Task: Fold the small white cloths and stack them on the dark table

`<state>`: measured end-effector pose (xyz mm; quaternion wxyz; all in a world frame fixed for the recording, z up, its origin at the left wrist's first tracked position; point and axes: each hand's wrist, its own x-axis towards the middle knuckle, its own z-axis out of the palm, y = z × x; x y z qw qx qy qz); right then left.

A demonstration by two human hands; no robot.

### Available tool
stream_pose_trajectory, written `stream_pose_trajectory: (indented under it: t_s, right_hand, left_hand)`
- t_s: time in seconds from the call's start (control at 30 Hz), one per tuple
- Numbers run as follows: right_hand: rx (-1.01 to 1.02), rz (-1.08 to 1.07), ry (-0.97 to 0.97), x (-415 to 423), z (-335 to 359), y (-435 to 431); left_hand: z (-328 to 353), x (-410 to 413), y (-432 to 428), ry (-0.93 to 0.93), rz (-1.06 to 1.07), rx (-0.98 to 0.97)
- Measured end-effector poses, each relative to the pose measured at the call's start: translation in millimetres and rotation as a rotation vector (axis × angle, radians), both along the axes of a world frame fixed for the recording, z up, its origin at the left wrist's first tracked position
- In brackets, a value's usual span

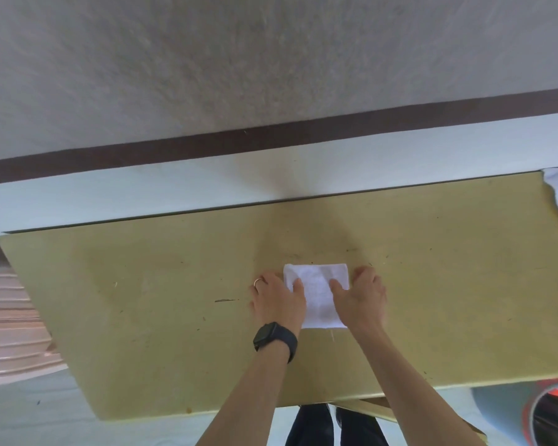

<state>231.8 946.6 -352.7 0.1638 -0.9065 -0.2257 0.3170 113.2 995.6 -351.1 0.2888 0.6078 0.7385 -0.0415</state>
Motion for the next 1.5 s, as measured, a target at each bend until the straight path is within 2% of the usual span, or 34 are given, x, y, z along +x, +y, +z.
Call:
stream_pose_trajectory:
  t_s: [0.1,0.23,0.47,0.63,0.8,0.97,1.1,1.27,1.5]
  right_hand:
    - [-0.044,-0.066,0.106,1,1,13]
    - [0.015,-0.127,0.251,3,7,10]
    - [0.322,-0.131,0.400,8,40,-20]
    - [0.549,-0.026,0.334,18,108,-35]
    - [0.756,0.107,0.275,22,219,-44]
    - [0.937,0.270,0.270,9,316,-67]
    - [1.044,0.388,0.295,-8,366,-103]
    - [1.114,0.553,0.385,-42,395,-170]
    - [1.016,0.752,0.612,-138,396,-266]
  left_hand:
    - [0,6,10,-0.025,0.074,-0.084]
    - [5,8,12,-0.132,0.124,-0.119]
    - [44,-13,-2,-0.715,0.390,-0.142]
    - [114,-32,-5,-0.848,0.183,-0.020]
    - [222,-50,-18,-0.963,0.041,0.160]
    - [326,-75,-58,-1.056,-0.004,0.365]
    - [378,-97,-118,-1.087,0.031,0.558]
    - [399,-129,-220,-1.120,0.185,0.730]
    - [404,-199,-380,-0.934,0.538,0.939]
